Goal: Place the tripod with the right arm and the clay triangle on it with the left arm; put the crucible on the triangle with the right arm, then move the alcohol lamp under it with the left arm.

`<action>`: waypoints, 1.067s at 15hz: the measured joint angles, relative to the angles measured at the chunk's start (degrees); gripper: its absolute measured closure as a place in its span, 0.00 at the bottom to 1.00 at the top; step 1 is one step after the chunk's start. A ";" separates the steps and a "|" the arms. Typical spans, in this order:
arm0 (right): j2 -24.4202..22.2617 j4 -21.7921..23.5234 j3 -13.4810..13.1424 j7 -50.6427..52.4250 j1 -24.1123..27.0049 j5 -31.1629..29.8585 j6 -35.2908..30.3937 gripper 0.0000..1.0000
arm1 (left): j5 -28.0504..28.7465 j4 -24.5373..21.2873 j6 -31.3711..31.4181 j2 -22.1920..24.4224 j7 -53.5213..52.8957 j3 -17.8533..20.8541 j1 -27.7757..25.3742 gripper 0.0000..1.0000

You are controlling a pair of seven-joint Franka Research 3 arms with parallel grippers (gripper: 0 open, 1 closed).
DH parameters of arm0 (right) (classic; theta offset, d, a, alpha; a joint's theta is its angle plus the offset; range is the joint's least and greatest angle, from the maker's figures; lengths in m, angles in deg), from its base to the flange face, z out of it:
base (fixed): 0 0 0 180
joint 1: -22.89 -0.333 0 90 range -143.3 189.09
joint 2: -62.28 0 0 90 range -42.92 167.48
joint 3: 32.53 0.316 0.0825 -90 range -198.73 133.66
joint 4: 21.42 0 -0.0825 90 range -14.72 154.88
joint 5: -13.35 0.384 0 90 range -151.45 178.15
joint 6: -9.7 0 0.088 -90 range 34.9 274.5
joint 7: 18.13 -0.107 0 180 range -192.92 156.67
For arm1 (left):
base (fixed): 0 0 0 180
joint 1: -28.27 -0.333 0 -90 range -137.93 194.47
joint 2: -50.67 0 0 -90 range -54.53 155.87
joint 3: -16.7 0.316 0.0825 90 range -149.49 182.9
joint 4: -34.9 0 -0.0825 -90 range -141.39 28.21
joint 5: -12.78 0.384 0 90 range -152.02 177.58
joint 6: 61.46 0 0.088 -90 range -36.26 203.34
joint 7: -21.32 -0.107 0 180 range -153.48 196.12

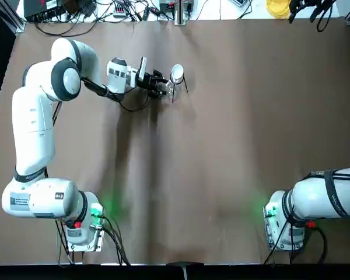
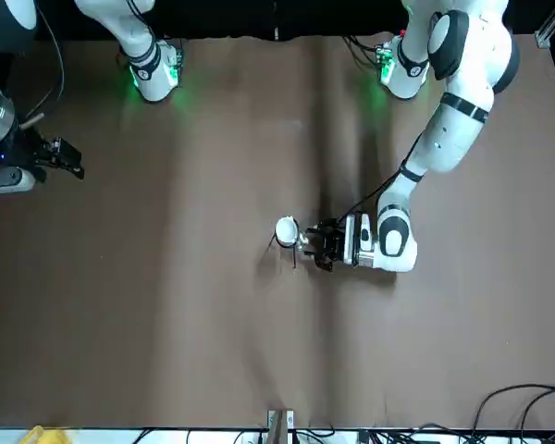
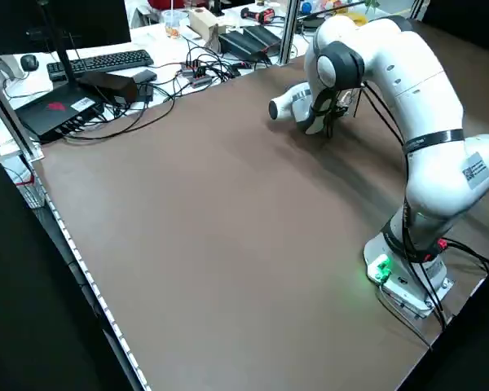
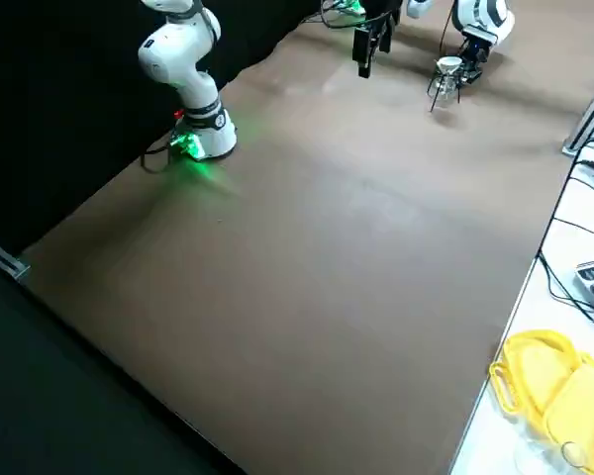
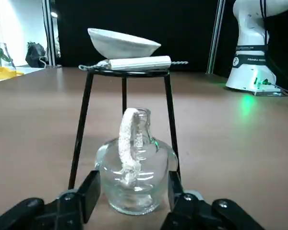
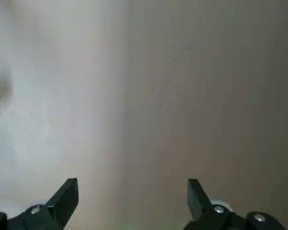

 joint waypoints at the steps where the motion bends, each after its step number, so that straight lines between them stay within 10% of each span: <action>1: 0.00 0.00 0.00 0.00 0.00 0.00 0.00 0.00 | -0.54 0.00 0.03 0.00 0.00 0.00 0.40 0.35; 11: 0.00 0.03 0.02 0.00 -0.08 0.00 -0.01 0.00 | -4.72 0.03 0.76 -0.05 0.02 0.01 2.87 0.34; 16: 0.00 0.04 0.03 0.00 -0.16 0.00 -0.02 0.00 | -4.71 0.61 1.18 0.26 0.34 0.66 1.07 0.15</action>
